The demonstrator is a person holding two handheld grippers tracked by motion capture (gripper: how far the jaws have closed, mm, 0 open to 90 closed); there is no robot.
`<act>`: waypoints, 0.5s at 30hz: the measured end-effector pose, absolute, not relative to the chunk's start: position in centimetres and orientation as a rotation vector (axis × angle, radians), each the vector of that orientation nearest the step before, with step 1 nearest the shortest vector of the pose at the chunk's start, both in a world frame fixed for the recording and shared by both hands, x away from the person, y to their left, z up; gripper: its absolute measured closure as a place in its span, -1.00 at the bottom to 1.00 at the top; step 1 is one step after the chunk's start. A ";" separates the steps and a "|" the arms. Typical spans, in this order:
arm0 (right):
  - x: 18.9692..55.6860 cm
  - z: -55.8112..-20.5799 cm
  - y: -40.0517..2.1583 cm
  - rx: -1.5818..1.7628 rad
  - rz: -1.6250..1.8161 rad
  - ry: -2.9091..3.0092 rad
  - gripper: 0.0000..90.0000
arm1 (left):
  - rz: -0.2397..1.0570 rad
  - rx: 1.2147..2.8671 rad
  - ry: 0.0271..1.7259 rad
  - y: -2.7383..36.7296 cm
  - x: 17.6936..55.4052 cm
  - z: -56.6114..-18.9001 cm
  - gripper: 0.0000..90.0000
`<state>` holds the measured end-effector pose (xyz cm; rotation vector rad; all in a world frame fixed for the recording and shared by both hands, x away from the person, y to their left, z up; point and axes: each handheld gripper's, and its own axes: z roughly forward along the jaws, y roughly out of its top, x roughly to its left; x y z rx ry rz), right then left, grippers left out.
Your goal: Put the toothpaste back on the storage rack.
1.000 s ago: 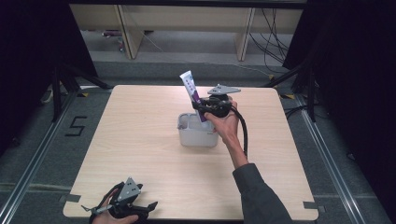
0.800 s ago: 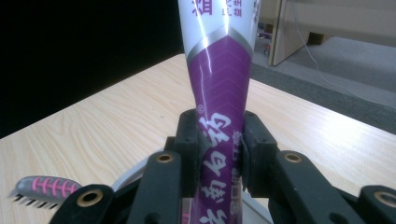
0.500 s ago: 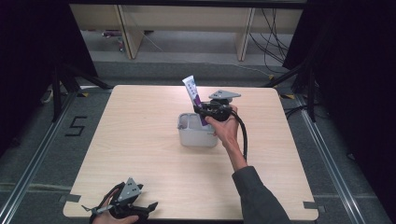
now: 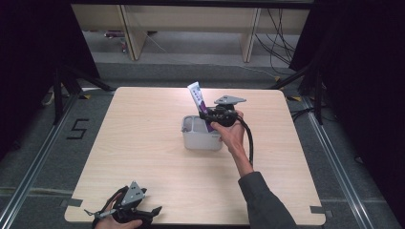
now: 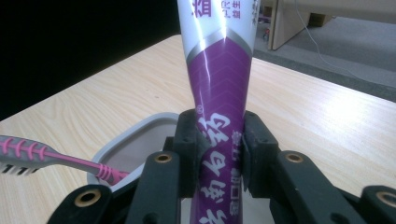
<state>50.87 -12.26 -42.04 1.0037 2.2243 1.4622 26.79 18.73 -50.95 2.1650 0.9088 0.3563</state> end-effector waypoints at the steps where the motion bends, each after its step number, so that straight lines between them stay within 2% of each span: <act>1: 50.8 -42.1 -12.3 1.032 1.462 2.223 0.58 | 0.347 2.163 0.903 18.7 26.7 -50.9 -0.62; 15: 50.7 -42.2 -12.3 1.046 1.440 2.241 0.56 | 0.344 2.169 0.902 18.8 26.7 -50.9 -0.62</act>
